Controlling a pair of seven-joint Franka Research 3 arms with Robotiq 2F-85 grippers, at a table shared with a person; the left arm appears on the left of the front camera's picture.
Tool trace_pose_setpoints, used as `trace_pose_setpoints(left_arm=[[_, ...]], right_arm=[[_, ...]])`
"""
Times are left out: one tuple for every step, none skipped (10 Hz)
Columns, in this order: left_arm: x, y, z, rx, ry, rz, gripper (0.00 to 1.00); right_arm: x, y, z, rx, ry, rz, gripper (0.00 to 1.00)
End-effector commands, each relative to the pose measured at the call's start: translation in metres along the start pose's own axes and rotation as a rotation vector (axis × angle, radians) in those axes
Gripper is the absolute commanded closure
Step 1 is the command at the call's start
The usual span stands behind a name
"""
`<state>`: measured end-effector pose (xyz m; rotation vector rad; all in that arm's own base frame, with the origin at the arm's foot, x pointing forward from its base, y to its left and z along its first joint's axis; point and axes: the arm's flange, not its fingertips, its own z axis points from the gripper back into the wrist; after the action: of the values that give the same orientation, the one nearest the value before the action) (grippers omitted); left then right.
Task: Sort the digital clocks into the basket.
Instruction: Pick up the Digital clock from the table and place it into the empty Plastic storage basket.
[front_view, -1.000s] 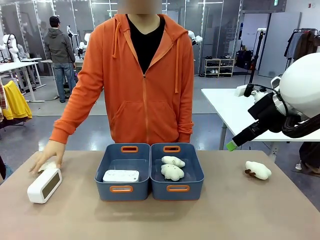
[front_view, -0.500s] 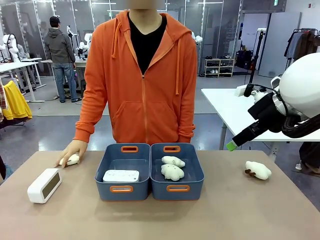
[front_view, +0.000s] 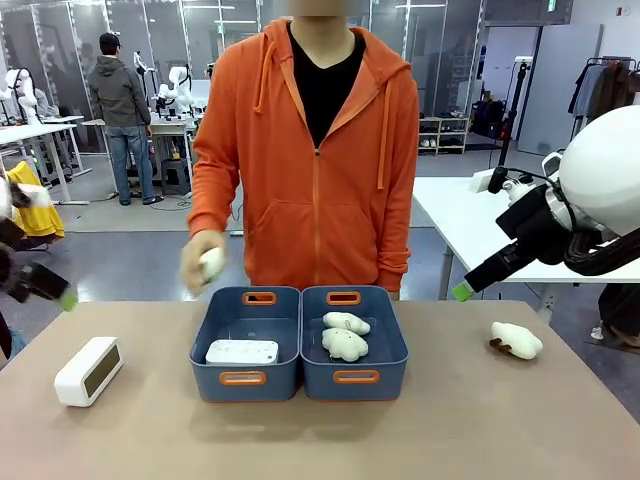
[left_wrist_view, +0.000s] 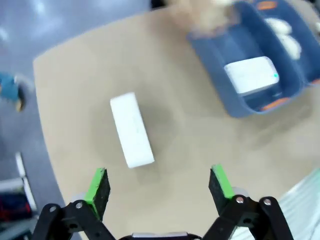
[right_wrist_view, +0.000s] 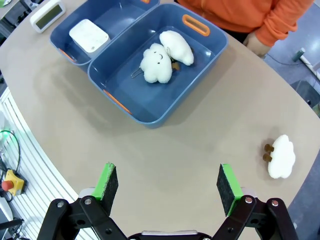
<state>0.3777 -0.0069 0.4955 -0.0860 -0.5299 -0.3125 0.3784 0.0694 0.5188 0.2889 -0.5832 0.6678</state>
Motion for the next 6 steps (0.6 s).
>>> trace_pose_setpoints(left_arm=[[0.013, -0.004, -0.029, 0.107, 0.131, 0.134, 0.0], [0.014, 0.0, -0.048, 0.133, 0.179, 0.152, 0.0], [0.017, 0.008, -0.073, 0.145, 0.218, 0.127, 0.0], [0.021, 0.016, -0.09, 0.158, 0.23, 0.134, 0.0], [0.024, 0.023, -0.105, 0.13, 0.248, 0.147, 0.0], [0.028, 0.03, -0.121, 0.1, 0.277, 0.143, 0.0]], right_arm=[[0.0, 0.002, 0.0, -0.013, -0.001, -0.02, 0.0], [0.0, 0.002, 0.0, -0.013, -0.001, -0.02, 0.0], [0.0, 0.002, 0.0, -0.013, -0.001, -0.02, 0.0], [0.0, 0.002, 0.0, -0.013, -0.001, -0.02, 0.0], [0.0, 0.002, 0.0, -0.013, -0.001, -0.02, 0.0], [0.0, 0.002, 0.0, -0.013, -0.001, -0.02, 0.0]])
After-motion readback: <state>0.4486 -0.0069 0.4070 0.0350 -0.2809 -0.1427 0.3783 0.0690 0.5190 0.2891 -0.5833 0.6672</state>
